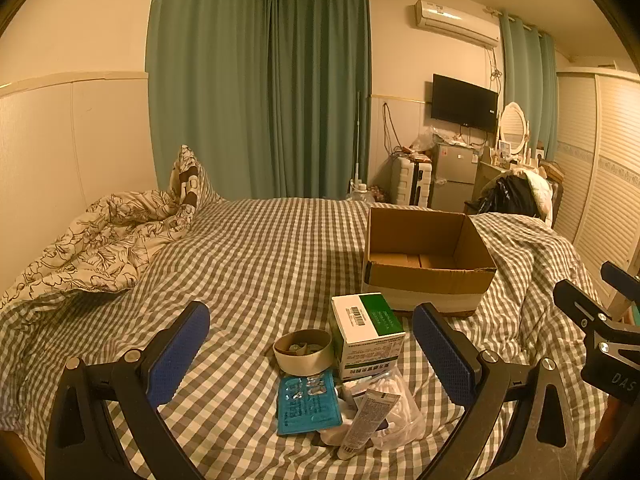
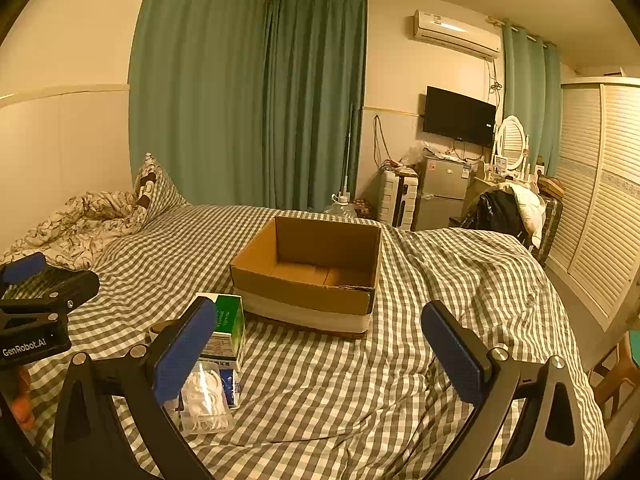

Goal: Organize objects
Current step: 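Move both tools toward the pile of items beside the box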

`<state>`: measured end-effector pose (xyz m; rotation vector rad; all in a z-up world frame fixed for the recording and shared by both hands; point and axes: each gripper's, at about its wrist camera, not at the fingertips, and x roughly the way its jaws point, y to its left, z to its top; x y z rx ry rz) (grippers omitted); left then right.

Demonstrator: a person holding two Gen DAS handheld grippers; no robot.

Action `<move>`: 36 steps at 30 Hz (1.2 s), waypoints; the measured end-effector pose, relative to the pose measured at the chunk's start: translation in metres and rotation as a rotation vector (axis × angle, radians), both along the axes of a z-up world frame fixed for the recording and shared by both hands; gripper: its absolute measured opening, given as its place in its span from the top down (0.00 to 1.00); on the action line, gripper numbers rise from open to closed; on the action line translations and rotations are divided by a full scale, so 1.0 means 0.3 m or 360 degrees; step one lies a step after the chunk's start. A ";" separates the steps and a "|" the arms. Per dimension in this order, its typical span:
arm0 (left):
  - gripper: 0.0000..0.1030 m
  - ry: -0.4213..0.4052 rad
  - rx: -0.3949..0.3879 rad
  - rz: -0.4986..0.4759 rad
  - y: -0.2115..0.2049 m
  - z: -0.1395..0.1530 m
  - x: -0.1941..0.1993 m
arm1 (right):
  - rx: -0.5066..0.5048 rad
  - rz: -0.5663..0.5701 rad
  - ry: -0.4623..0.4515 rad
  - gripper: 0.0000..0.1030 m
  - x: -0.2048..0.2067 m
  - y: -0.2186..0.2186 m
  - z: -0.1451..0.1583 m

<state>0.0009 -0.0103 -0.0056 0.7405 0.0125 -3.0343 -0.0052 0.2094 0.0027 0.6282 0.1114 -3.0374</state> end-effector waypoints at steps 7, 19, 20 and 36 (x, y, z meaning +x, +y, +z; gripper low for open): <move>0.00 0.0001 0.0001 0.0002 -0.002 0.002 0.000 | 0.0005 0.0019 0.0019 0.00 0.015 -0.003 0.009; 0.00 -0.0011 -0.0005 0.0001 -0.003 0.004 0.013 | 0.0000 0.0070 0.0025 0.00 0.039 -0.024 0.020; 0.00 -0.0010 -0.0007 0.0000 -0.003 0.006 0.015 | 0.0002 0.0072 0.0027 0.00 0.041 -0.025 0.022; 0.00 -0.0156 -0.0035 -0.0032 -0.006 -0.077 -0.012 | -0.0016 0.0162 -0.0080 0.00 0.014 -0.053 -0.024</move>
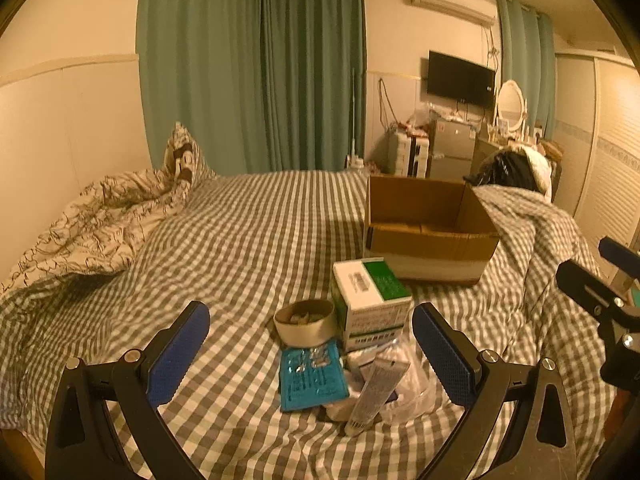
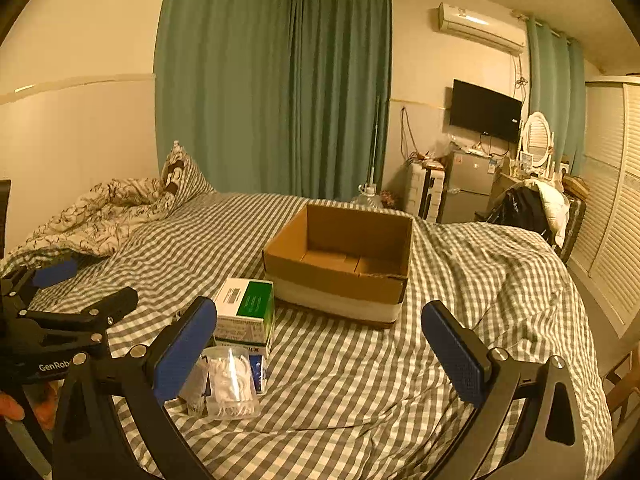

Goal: Organize objects
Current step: 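Move both tools toward the pile of items beside the box, then grasp the clear cup of flossers with the right tool while the left grasps the toothpaste tube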

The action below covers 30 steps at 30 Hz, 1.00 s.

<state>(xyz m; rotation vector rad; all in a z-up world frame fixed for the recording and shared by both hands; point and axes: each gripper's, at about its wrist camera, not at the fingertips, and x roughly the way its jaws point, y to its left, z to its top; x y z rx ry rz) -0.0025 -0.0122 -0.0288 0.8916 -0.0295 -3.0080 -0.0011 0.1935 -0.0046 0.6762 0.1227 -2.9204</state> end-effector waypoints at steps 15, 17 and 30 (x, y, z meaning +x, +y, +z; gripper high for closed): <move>0.00 -0.0401 -0.0123 0.0089 -0.048 -0.299 -0.046 | 0.0020 0.0202 -0.0429 0.03 -0.140 -0.059 -0.301; 0.00 -0.0432 -0.0140 0.0097 -0.058 -0.323 -0.052 | 0.0042 0.0250 -0.0520 0.05 -0.164 -0.090 -0.365; 0.02 -0.0576 -0.0201 0.0047 -0.039 -0.404 -0.075 | -0.0320 0.0575 -0.0976 0.39 -0.322 -0.174 -0.589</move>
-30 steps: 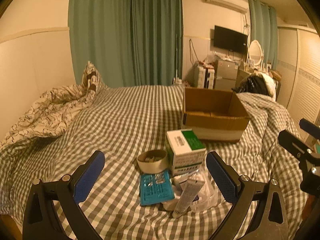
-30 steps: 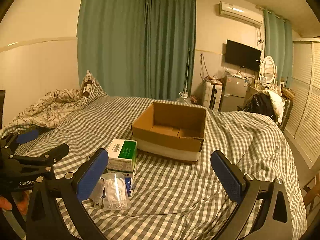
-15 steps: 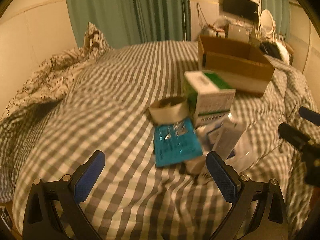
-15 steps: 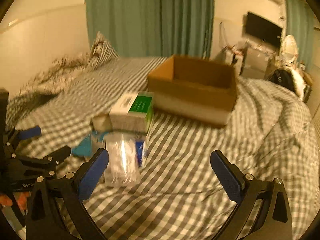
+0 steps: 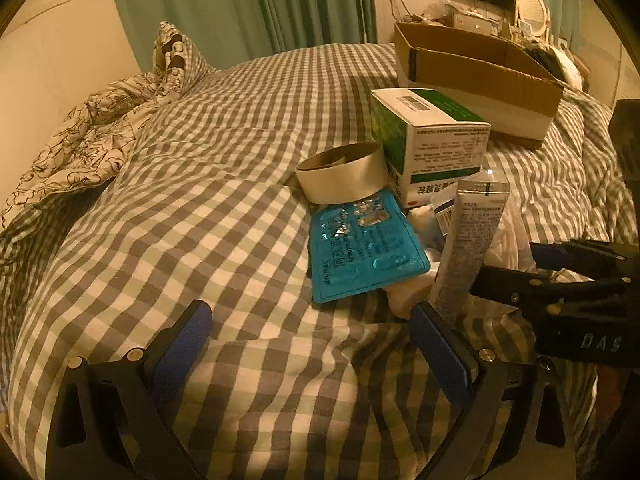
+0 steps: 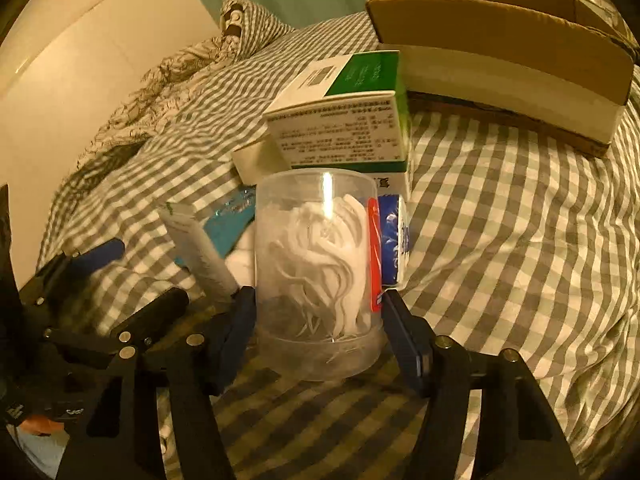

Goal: Organize objects
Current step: 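Grasp the clear cup of flossers with the right tool while the left grasps the toothpaste tube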

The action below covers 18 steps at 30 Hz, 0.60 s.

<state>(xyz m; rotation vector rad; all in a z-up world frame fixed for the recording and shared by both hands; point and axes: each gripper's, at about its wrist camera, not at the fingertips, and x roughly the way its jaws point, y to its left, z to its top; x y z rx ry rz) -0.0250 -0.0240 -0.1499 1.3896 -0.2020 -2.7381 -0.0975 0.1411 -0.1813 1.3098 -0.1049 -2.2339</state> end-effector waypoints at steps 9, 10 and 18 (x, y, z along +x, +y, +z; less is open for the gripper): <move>0.09 -0.0004 0.0102 -0.0189 0.138 0.021 -0.005 | 0.0237 -0.0247 0.0329 0.39 0.095 0.169 0.185; 0.09 -0.0020 0.0139 -0.0225 0.162 0.016 -0.009 | 0.0275 -0.0279 0.0348 0.39 0.094 0.189 0.199; 0.28 -0.0189 0.0128 -0.0421 0.349 -0.098 -0.064 | 0.0333 -0.0393 0.0344 0.39 0.093 0.300 0.207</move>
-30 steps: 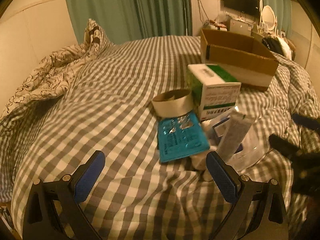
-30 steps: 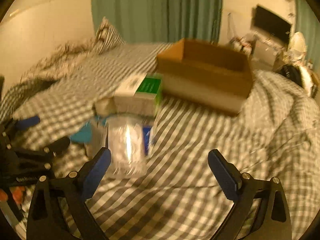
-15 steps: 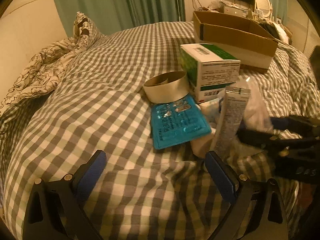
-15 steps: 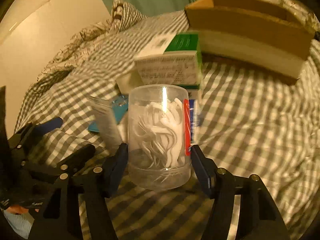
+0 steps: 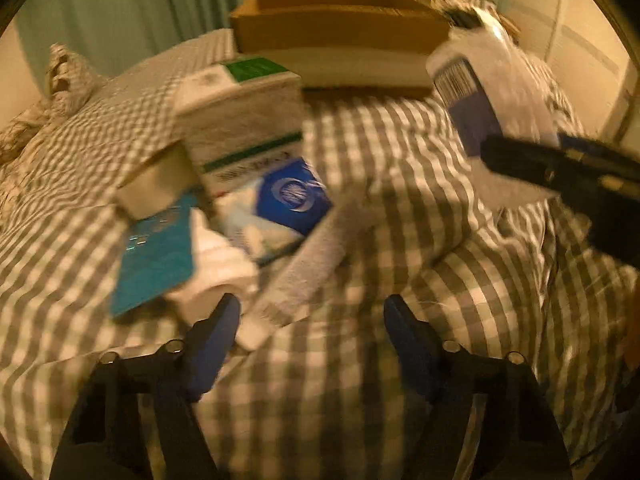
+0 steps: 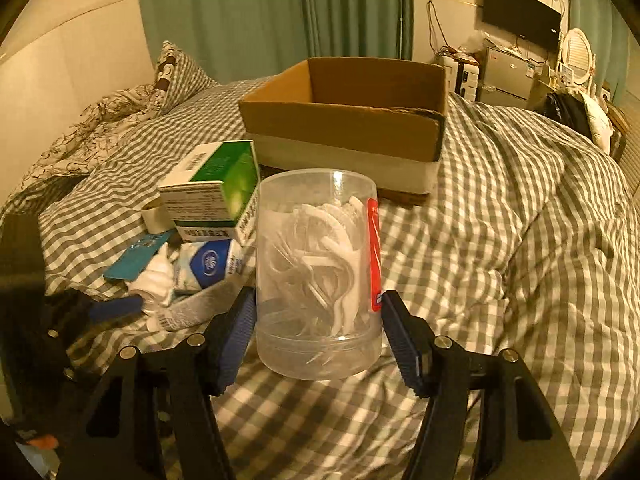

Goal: Organize objects
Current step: 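Grasp the clear cup of flossers with the right tool while the left grasps the toothpaste tube, then lower the cup and toothpaste tube into the cardboard box and open both tools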

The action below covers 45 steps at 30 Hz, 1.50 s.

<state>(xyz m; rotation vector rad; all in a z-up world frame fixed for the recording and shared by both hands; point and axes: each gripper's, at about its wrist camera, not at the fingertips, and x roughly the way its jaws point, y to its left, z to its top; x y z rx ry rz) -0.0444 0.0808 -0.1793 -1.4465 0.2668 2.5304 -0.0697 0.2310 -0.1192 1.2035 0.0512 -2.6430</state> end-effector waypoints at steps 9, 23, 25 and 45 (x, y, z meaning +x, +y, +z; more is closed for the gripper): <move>0.59 -0.0137 0.0189 -0.0013 -0.018 -0.069 -0.115 | -0.0045 -0.0016 -0.0032 0.39 0.002 0.019 -0.034; 0.80 0.0063 0.0296 -0.0076 -0.053 0.159 0.019 | -0.0010 -0.0038 0.0105 0.39 0.114 0.011 0.099; 0.80 0.0140 0.0311 -0.0078 -0.062 0.226 0.021 | -0.0028 -0.0043 0.0141 0.39 0.129 0.017 0.140; 0.80 0.0460 0.0285 -0.0108 0.073 0.624 -0.589 | 0.0029 -0.0013 0.0413 0.39 -0.379 0.095 0.577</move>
